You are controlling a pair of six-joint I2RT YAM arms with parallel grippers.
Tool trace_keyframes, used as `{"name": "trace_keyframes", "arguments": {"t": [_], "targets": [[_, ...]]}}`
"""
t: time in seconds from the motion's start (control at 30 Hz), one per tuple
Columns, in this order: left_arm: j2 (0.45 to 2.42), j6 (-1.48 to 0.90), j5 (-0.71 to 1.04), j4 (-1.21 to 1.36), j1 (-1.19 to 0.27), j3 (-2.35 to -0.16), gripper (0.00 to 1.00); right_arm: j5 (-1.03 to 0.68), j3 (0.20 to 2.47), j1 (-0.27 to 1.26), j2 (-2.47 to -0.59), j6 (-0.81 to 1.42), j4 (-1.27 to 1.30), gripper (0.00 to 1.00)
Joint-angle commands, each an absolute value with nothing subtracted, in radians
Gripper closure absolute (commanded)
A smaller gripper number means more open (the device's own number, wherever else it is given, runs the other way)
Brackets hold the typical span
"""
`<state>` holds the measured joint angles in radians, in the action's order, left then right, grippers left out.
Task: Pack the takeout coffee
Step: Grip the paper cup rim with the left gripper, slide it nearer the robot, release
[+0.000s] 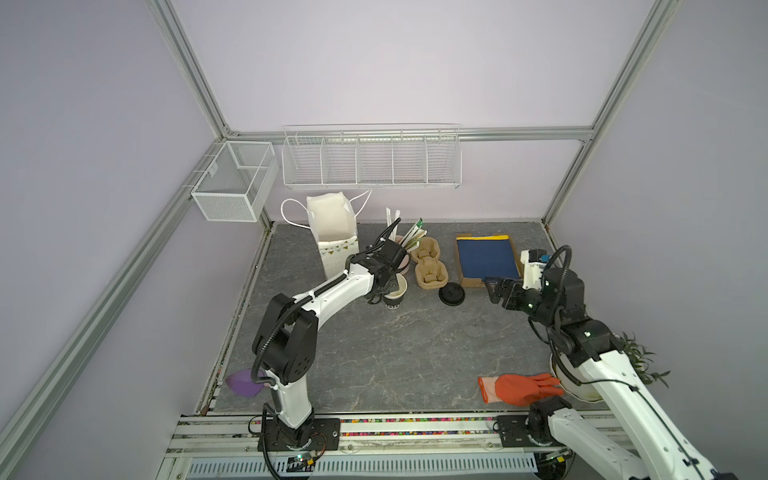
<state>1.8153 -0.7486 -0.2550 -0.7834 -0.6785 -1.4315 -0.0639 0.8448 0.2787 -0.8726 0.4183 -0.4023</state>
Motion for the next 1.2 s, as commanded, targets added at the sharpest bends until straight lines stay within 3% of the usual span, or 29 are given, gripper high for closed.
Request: {"name": "trace_keyframes", "arguments": {"t": [0.0, 0.47, 0.9, 1.17], "targets": [[1.745, -0.741, -0.232, -0.869, -0.724, -1.439, 1.0, -0.04, 0.873, 0.288, -0.91, 0.396, -0.457, 0.12], [1.656, -0.847, -0.138, -0.849, -1.006, -1.309, 1.0, 0.0, 0.958, 0.351, -1.169, 0.352, -0.534, 0.1], [1.717, -0.845, -0.138, -0.825, -1.051, -1.297, 0.99, 0.055, 0.965, 0.393, -1.213, 0.339, -0.537, 0.11], [1.677, -0.804, -0.211, -0.893, -1.054, -1.377, 0.68, 0.073, 0.976, 0.414, -1.238, 0.336, -0.54, 0.11]]}}
